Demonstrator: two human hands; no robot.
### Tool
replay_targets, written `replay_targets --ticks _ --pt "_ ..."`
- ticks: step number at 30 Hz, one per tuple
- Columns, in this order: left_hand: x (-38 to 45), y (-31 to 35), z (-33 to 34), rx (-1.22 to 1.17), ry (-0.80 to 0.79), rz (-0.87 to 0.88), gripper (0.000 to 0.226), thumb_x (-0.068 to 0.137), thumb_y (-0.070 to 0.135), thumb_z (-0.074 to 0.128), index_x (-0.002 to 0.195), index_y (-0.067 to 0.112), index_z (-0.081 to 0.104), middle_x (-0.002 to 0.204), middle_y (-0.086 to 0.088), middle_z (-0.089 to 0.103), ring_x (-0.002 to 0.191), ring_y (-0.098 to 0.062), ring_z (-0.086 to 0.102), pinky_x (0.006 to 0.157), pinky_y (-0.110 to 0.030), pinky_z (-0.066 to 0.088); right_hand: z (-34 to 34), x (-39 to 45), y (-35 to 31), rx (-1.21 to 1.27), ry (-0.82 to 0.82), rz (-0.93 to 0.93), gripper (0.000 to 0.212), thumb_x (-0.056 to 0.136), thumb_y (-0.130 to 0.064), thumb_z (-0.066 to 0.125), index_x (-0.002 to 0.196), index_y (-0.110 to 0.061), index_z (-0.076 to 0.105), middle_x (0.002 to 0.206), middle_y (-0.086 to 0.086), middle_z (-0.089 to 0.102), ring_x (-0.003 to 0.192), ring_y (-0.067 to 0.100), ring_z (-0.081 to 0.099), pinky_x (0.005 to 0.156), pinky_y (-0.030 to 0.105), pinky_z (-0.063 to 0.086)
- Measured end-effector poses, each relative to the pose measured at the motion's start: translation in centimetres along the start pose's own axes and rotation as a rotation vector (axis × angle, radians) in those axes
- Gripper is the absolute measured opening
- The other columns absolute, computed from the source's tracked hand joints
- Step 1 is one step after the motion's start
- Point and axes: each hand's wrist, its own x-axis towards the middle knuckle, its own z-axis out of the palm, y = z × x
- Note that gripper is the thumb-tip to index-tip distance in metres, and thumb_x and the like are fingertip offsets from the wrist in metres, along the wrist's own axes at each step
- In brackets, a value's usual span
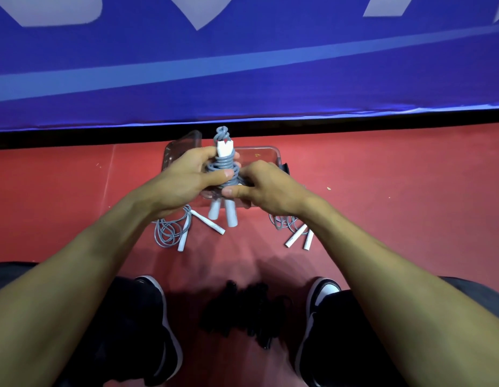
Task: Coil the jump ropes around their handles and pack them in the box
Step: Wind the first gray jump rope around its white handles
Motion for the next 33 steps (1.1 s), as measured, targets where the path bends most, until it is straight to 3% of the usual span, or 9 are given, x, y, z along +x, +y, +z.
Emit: replay_targets --ticks 3,6,9,14,17,22,26,30,33 --pt "-0.1 0.1 -0.1 0.078 0.072 0.061 0.031 0.086 0.004 0.075 0.113 0.014 0.062 0.107 -0.001 0.072 0.098 -0.01 0.07 0.084 -0.022 0.055 -0.2 0.0 0.0 -0.02 0.049 0.02 0.046 0.089 -0.046 0.072 0.067 -0.005 0.065 0.053 0.0 0.059 0.045 0.007 0.043 0.049 0.019 0.034" --pt "0.2 0.1 -0.1 0.092 0.214 0.106 0.039 0.079 0.018 0.083 0.108 0.009 0.059 0.092 -0.002 0.069 0.082 -0.011 0.065 0.075 -0.028 0.056 0.1 -0.1 -0.5 -0.023 0.077 -0.014 0.046 0.095 -0.046 0.062 0.078 -0.004 0.07 0.054 0.006 0.058 0.05 0.008 0.043 0.055 0.031 0.04" --pt "0.2 0.1 0.3 0.034 0.319 0.132 0.055 0.072 0.025 0.085 0.117 0.009 0.057 0.085 -0.001 0.06 0.075 -0.011 0.057 0.07 -0.027 0.054 0.3 -0.2 -1.3 -0.038 0.068 -0.053 0.041 0.102 -0.039 0.054 0.084 -0.008 0.073 0.048 -0.008 0.054 0.049 0.004 0.049 0.053 0.02 0.033" --pt "0.1 -0.1 0.8 -0.017 0.294 0.068 0.054 0.073 0.031 0.082 0.111 0.006 0.053 0.092 -0.006 0.058 0.082 -0.015 0.058 0.08 -0.038 0.055 0.4 -0.2 -0.9 -0.079 0.111 -0.057 0.038 0.104 -0.038 0.049 0.078 -0.012 0.06 0.075 0.011 0.066 0.07 0.027 0.055 0.06 0.029 0.036" --pt "0.1 0.2 0.8 -0.262 0.189 0.018 0.022 0.093 0.011 0.065 0.11 0.006 0.052 0.106 -0.016 0.063 0.092 -0.021 0.063 0.093 -0.04 0.054 0.4 -0.1 -0.6 -0.08 0.121 0.019 0.049 0.105 -0.042 0.046 0.084 -0.003 0.065 0.075 0.016 0.067 0.076 0.034 0.059 0.068 0.039 0.044" --pt "-0.1 0.1 0.4 -0.094 0.156 0.043 0.028 0.082 0.015 0.072 0.107 0.006 0.062 0.099 -0.01 0.067 0.09 -0.019 0.065 0.089 -0.036 0.054 -0.4 -0.4 -0.3 -0.091 0.096 0.133 0.06 0.1 -0.054 0.049 0.077 -0.003 0.071 0.05 0.0 0.049 0.056 0.023 0.051 0.054 0.033 0.037" --pt "-0.1 0.4 0.9 -0.03 0.27 0.101 0.018 0.084 0.012 0.08 0.094 0.014 0.066 0.082 -0.005 0.063 0.074 -0.015 0.061 0.069 -0.031 0.055 0.1 -0.4 -0.9 -0.064 0.039 0.069 0.049 0.105 -0.042 0.045 0.073 -0.013 0.069 0.056 -0.001 0.054 0.06 0.019 0.053 0.063 0.032 0.038" --pt "-0.3 0.7 1.5 -0.11 0.271 0.069 0.023 0.088 0.006 0.075 0.096 0.016 0.055 0.088 -0.012 0.061 0.074 -0.024 0.067 0.062 -0.036 0.06 0.1 -0.4 -1.2 -0.042 -0.02 0.048 0.046 0.106 -0.03 0.045 0.063 -0.019 0.058 0.057 -0.001 0.058 0.052 0.011 0.052 0.061 0.029 0.041" --pt "-0.3 0.5 1.3 -0.037 0.307 0.074 0.024 0.09 0.012 0.074 0.099 0.014 0.052 0.088 -0.017 0.067 0.066 -0.026 0.067 0.052 -0.032 0.055 0.1 -0.6 -1.4 0.039 -0.1 0.059 0.042 0.106 -0.035 0.043 0.078 -0.011 0.063 0.058 0.0 0.062 0.047 0.011 0.055 0.059 0.028 0.05"
